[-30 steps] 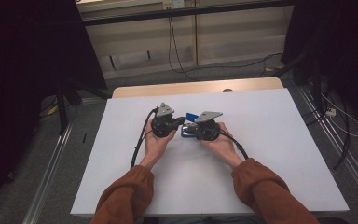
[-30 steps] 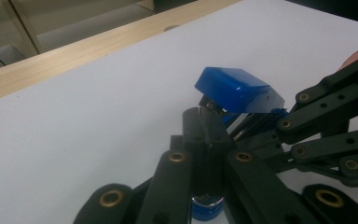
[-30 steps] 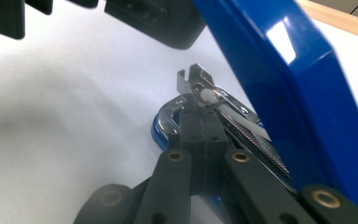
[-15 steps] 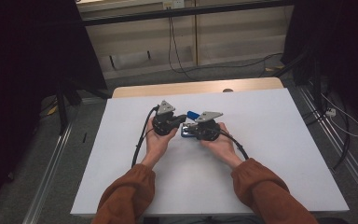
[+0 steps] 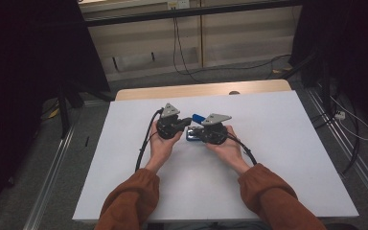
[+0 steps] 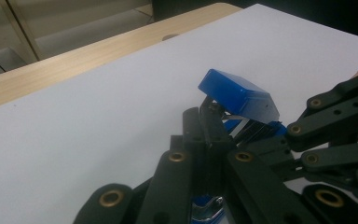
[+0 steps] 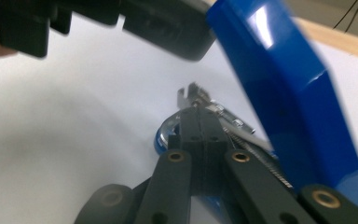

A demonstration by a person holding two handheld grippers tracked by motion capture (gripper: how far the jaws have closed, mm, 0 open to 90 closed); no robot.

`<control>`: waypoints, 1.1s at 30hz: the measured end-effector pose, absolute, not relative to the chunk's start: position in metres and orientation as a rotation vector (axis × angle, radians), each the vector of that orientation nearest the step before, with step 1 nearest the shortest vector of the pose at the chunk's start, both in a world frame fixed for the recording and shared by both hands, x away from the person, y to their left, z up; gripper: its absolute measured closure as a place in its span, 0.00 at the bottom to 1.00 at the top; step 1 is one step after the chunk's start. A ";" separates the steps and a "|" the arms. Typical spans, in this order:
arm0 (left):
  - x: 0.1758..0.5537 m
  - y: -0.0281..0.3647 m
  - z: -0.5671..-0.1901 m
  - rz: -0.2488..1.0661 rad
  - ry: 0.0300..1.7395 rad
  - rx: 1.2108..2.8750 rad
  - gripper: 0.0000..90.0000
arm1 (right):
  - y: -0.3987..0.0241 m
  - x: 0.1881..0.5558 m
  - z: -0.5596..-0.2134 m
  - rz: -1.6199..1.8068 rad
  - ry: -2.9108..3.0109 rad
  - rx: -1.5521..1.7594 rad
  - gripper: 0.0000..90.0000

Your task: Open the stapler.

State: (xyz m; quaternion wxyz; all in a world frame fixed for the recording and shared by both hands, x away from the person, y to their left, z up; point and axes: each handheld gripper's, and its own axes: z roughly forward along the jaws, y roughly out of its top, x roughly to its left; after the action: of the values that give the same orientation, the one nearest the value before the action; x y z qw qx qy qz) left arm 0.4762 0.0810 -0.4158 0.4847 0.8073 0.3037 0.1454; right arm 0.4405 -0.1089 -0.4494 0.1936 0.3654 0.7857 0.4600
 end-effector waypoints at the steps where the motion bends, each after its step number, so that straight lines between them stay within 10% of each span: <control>1: 0.476 0.081 -0.416 0.354 0.740 1.965 1.00 | -0.109 0.440 -0.449 1.292 2.192 1.021 1.00; 33: 0.478 0.083 -0.417 0.354 0.730 1.965 1.00 | -0.099 0.441 -0.451 1.296 2.045 1.021 1.00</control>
State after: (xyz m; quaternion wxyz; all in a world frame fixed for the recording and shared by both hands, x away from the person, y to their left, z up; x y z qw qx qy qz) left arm 0.4779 0.0834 -0.4175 0.4862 0.8077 0.3001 0.1454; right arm 0.4408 -0.0992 -0.4512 0.2545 0.3757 0.7527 0.4770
